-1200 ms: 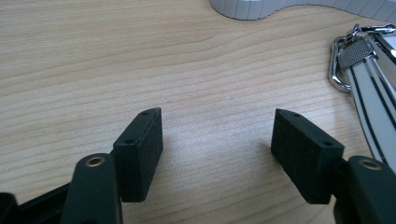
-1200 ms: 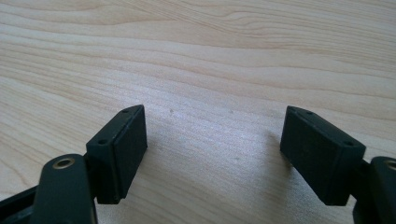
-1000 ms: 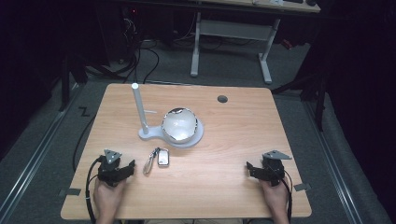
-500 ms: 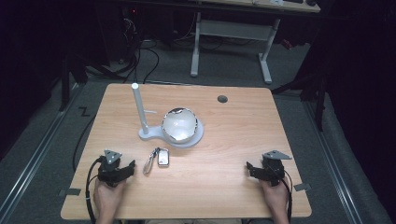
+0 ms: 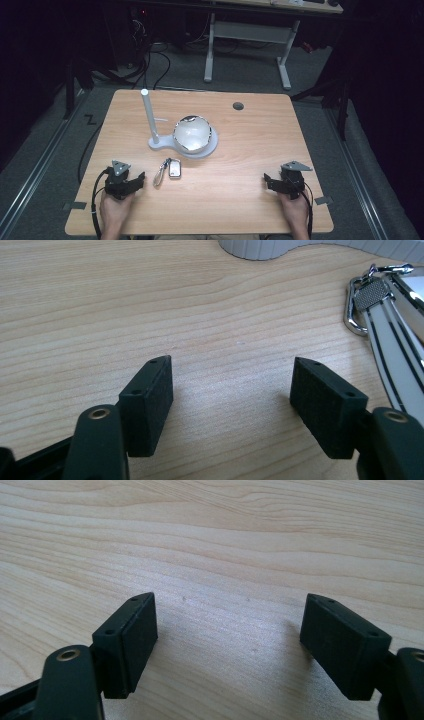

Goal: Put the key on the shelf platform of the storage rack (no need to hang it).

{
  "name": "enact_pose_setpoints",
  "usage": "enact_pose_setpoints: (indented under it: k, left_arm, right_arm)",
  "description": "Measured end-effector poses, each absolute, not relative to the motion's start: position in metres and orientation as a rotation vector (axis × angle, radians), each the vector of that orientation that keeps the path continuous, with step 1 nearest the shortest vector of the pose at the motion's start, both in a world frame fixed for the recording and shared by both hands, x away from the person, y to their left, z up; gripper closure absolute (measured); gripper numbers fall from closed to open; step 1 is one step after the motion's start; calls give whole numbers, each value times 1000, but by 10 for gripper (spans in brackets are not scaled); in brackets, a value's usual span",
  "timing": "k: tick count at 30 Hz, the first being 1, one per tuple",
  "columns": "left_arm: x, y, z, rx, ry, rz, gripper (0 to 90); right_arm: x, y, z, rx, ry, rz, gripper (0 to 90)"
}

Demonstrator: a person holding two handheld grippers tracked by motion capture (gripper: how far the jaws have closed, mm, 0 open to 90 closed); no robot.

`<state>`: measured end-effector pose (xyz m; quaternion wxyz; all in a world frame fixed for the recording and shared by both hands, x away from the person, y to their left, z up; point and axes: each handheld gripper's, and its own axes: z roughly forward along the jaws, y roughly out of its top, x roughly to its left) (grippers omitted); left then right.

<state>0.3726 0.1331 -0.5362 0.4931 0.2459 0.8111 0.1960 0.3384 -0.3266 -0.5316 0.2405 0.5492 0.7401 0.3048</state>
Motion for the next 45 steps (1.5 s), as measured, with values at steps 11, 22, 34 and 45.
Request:
enact_pose_setpoints:
  k: [11, 22, 34, 45]
  left_arm:
    - [370, 135, -529, 587, 1966, 436, 333]
    - [357, 128, -513, 629, 1931, 355, 346]
    - [348, 100, -499, 721, 1910, 284, 398]
    - [354, 80, -501, 799, 1895, 311, 462]
  right_arm:
    - [338, -327, -532, 1503, 2025, 834, 232]
    - [338, -327, -532, 1503, 2025, 834, 232]
    - [338, -327, -532, 1502, 2025, 834, 232]
    - [338, -327, -532, 1503, 2025, 834, 232]
